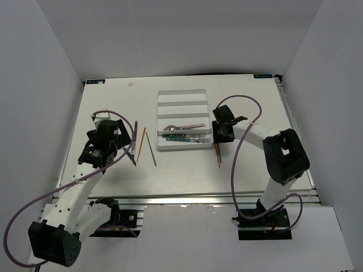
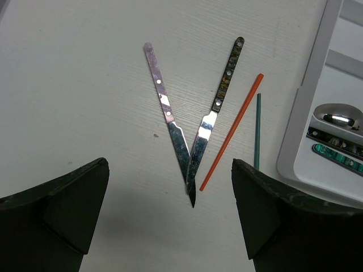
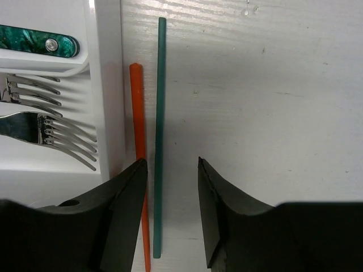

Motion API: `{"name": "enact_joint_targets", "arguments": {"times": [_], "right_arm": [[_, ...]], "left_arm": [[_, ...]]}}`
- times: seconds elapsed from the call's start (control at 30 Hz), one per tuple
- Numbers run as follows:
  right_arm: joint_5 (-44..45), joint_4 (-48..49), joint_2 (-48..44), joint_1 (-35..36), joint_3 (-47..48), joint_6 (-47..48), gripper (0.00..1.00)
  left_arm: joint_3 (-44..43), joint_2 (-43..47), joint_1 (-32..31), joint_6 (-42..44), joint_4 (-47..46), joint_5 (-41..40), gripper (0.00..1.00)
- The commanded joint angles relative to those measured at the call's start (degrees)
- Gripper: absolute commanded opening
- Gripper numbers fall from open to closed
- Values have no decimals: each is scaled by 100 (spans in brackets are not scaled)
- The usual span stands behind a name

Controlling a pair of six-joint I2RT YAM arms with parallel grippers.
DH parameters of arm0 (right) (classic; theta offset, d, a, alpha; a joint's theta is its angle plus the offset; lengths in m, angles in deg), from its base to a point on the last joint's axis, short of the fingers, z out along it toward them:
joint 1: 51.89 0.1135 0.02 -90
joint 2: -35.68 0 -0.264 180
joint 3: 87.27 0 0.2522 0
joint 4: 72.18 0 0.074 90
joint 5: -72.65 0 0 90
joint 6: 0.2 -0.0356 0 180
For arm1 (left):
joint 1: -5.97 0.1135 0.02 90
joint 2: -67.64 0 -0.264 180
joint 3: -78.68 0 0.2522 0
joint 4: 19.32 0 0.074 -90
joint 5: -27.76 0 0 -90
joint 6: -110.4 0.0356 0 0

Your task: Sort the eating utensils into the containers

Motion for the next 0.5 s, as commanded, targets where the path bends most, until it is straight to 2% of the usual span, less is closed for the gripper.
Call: {"name": "enact_joint_targets", "arguments": {"times": [0.0, 0.27, 0.37, 0.4, 0.47], "right_arm": [[-60, 183, 67, -35, -5, -62, 46], [-174, 227, 331, -166, -374, -229, 31], [-314, 175, 419, -175, -453, -168, 20], [-324, 105, 428, -184, -462, -150, 12], [-341, 43, 393, -202, -462, -80, 2]], "left_arm": [[-25, 2, -24, 21, -60, -11, 98], [-16, 2, -24, 21, -51, -2, 98], [-25, 19, -24, 21, -51, -2, 98], [-16, 19, -24, 21, -60, -10, 98], [-25, 28, -24, 21, -60, -2, 98]]}}
